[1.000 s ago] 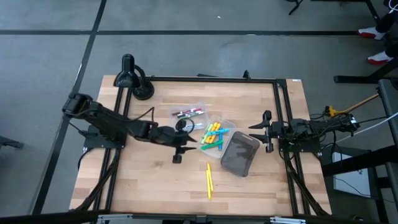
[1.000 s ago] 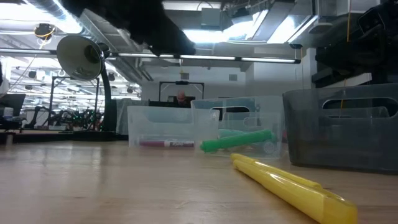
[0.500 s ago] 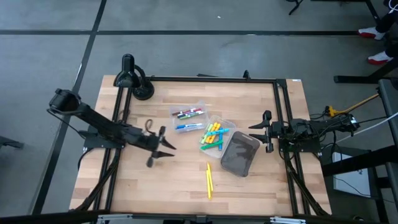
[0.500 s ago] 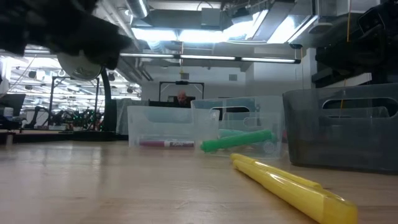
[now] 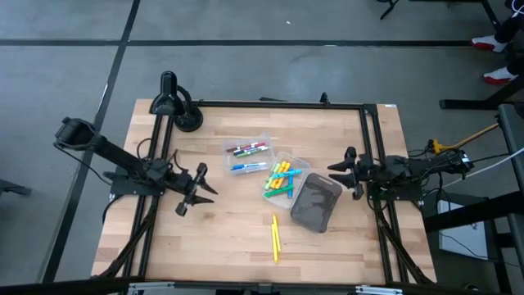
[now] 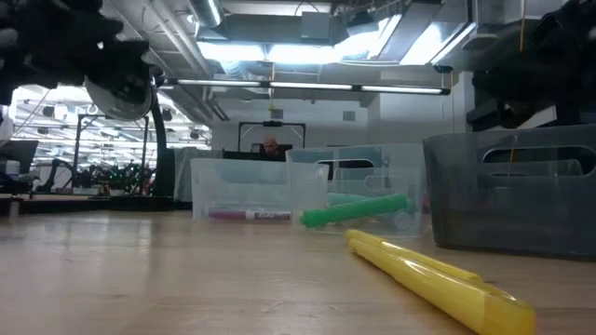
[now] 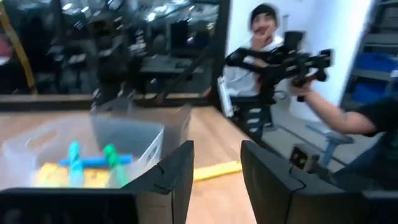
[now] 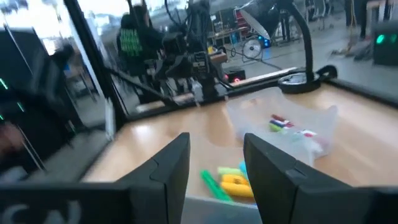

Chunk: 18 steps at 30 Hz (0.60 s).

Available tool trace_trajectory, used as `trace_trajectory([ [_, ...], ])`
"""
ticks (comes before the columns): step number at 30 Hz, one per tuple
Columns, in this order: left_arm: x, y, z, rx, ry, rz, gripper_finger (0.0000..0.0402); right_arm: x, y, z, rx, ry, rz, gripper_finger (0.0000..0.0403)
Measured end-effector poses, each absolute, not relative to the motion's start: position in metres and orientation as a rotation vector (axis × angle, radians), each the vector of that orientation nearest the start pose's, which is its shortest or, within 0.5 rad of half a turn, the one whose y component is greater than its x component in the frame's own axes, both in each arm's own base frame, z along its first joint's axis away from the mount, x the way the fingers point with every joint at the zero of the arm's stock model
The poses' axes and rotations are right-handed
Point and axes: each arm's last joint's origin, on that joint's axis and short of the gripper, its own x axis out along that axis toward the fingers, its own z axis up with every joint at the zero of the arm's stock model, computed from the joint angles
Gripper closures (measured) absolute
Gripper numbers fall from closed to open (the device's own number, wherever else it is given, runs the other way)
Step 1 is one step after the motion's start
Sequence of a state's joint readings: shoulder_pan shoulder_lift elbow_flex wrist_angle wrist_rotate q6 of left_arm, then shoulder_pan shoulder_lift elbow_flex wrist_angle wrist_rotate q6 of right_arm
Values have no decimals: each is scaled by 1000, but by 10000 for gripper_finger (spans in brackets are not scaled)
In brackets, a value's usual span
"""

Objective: Pick & Place Markers
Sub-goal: Put the right yellow pen into the black bin

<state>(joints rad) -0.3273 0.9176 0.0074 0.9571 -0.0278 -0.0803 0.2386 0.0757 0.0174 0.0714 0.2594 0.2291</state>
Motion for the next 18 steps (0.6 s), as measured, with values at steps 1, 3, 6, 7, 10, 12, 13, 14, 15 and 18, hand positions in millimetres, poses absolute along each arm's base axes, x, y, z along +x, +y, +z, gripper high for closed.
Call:
trace_trajectory([
  [1,145,-48,164,-80,-52,-322,274,99,17,172,275,-29,-17,251],
  [3,141,-46,168,-62,-78,-356,274,99,17,175,341,-62,-12,251],
  [6,136,-41,171,-57,-69,-314,274,99,16,179,359,-106,-5,251],
  [7,134,-39,171,-60,-65,-286,274,99,16,180,365,-113,-4,251],
  [10,127,-34,172,-71,-50,-216,274,99,16,182,406,-139,5,251],
  [12,122,-33,174,-69,-54,-214,274,98,17,186,430,-168,32,251],
  [13,119,-32,174,-68,-55,-218,274,98,18,188,429,-185,66,251],
  [14,117,-32,174,-68,-56,-224,274,97,19,190,416,-203,112,251],
  [15,114,-32,174,-70,-52,-231,274,97,20,193,398,-223,164,251],
  [18,107,-33,171,-85,-21,-254,274,97,25,200,348,-277,305,251],
])
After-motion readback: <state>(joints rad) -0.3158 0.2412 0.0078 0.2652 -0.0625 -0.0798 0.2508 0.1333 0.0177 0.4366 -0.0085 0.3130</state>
